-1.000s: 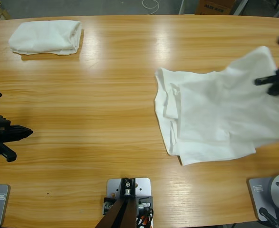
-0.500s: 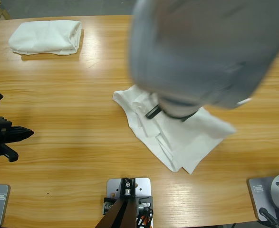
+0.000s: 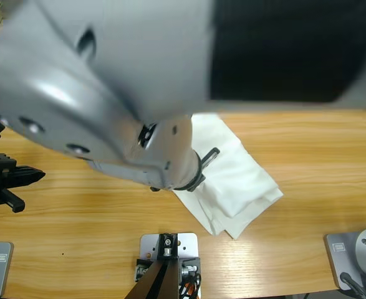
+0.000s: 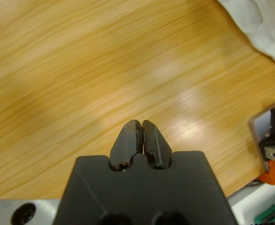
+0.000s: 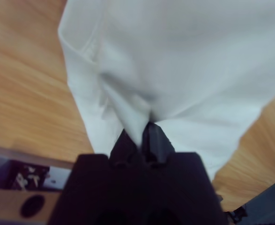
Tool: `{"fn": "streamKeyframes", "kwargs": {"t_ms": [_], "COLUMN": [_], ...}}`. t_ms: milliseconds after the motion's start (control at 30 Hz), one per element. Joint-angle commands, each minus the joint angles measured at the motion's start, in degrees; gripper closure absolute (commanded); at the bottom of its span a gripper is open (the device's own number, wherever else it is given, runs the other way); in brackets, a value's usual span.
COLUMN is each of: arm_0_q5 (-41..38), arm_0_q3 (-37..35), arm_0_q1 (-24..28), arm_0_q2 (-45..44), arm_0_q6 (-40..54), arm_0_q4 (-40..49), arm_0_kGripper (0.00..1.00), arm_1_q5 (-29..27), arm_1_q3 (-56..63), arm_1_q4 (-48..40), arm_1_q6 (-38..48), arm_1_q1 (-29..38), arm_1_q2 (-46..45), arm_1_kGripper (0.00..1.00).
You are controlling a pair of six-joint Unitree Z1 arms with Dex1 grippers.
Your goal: Fold clothes
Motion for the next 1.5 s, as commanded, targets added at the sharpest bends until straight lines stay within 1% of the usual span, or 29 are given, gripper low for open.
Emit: {"fn": "streamKeyframes", "kwargs": {"t_ms": [33, 167, 267, 300, 333, 400, 433, 467, 533, 633, 667, 700, 733, 767, 800, 833, 867, 967, 1000, 1067, 1100, 1167, 1333, 1400, 1500], "arm_0_q5": [0.71, 0.73, 1.06, 1.06, 1.04, 0.82, 0.24, -0.38, -0.59, -1.17, -1.22, -1.45, -1.68, -2.1, -2.88, -4.04, -5.85, -13.7, -15.99, -19.14, -20.23, -22.93, -27.77, -29.61, -29.98], "arm_0_q3": [2.42, 2.45, 1.47, 0.26, -1.43, -6.21, -9.08, -12.37, -16.14, -18.62, -18.64, -18.64, -18.64, -18.64, -18.64, -18.61, -18.55, -18.69, -19.17, -20.57, -21.65, -24.79, -32.25, -33.37, -33.35], "arm_0_q1": [-0.19, -0.19, -0.19, -0.19, -0.16, -0.01, -0.01, -0.01, -0.01, -0.01, -0.01, -0.01, -0.01, -0.01, -0.01, -0.01, -0.01, -0.01, -0.01, -0.01, -0.01, -0.01, -0.01, -0.01, 0.37], "arm_0_q2": [0.56, 0.54, 0.4, 0.45, 0.78, 3.35, 5.3, 7.92, 11.24, 13.49, 13.69, 13.86, 13.97, 14.13, 14.32, 14.58, 14.81, 16.23, 17.11, 19.29, 20.59, 23.72, 33.32, 37.33, 41.51], "arm_0_q6": [-0.62, -0.61, -0.36, -0.01, 0.8, 3.24, 5.02, 6.83, 8.02, 8.64, 8.71, 8.83, 8.87, 8.9, 9.06, 9.27, 9.73, 11.86, 12.81, 14.44, 15.27, 17.31, 20.36, 20.54, 20.82], "arm_0_q4": [-1.85, -1.9, -1.89, -1.78, -1.67, -1.67, -1.73, -1.73, -1.73, -1.73, -1.73, -1.73, -1.75, -1.85, -2.13, -2.96, -4.38, -9.95, -11.04, -12.01, -12.01, -11.99, -12.06, -13.05, -13.68], "arm_0_kGripper": [1.0, 1.0, 1.0, 1.0, 1.0, 1.0, 1.0, 1.0, 1.0, 1.0, 1.0, 1.0, 1.0, 1.0, 1.0, 1.0, 1.0, 1.0, 1.0, 1.0, 1.0, 1.0, 1.0, 1.0, 1.0], "arm_1_q5": [0.94, 3.02, 3.74, 3.67, 3.72, 4.13, 5.0, 5.97, 8.1, 8.1, 7.75, 7.38, 7.31, 7.59, 8.68, 10.42, 12.47, 19.93, 21.67, 22.72, 22.34, 21.14, 22.05, 22.53, 22.56], "arm_1_q3": [-1.12, -1.81, -1.51, -0.98, 0.37, 5.89, 8.76, 11.87, 17.16, 21.54, 22.93, 25.03, 27.23, 29.71, 33.07, 37.39, 42.42, 57.04, 61.28, 66.73, 68.52, 71.35, 78.05, 80.78, 84.4], "arm_1_q4": [-4.72, -8.16, -10.19, -11.42, -13.4, -17.67, -19.55, -21.63, -24.71, -24.46, -24.37, -24.62, -25.88, -27.5, -30.1, -34.07, -38.59, -52.87, -57.1, -61.51, -62.69, -64.63, -73.4, -76.49, -79.83], "arm_1_q6": [-2.43, -5.63, -6.26, -6.03, -5.7, -4.41, -3.75, -3.08, -2.29, -0.53, 0.6, 1.83, 2.32, 2.62, 3.22, 3.95, 5.13, 8.05, 9.03, 11.23, 12.51, 15.22, 18.63, 19.67, 21.13], "arm_1_q1": [1.93, 2.97, 2.97, 2.97, 2.97, 2.81, 2.19, 1.47, -0.09, -2.11, -3.04, -4.5, -5.61, -6.79, -8.33, -10.16, -12.22, -18.69, -20.55, -22.84, -23.22, -23.31, -23.31, -23.31, -23.31], "arm_1_q2": [-0.34, -6.23, -13.93, -17.06, -20.34, -26.76, -29.32, -31.63, -34.37, -33.98, -33.91, -34.23, -34.98, -36.0, -37.45, -39.56, -42.07, -49.35, -51.7, -55.46, -57.01, -58.68, -57.29, -56.48, -55.6], "arm_1_kGripper": [0.0, 0.0, 0.001, 0.017, 0.119, 0.592, 0.879, 1.0, 1.0, 1.0, 0.951, 0.775, 0.627, 0.502, 0.398, 0.369, 0.368, 0.376, 0.427, 0.973, 1.0, 1.0, 1.0, 1.0, 1.0]}}
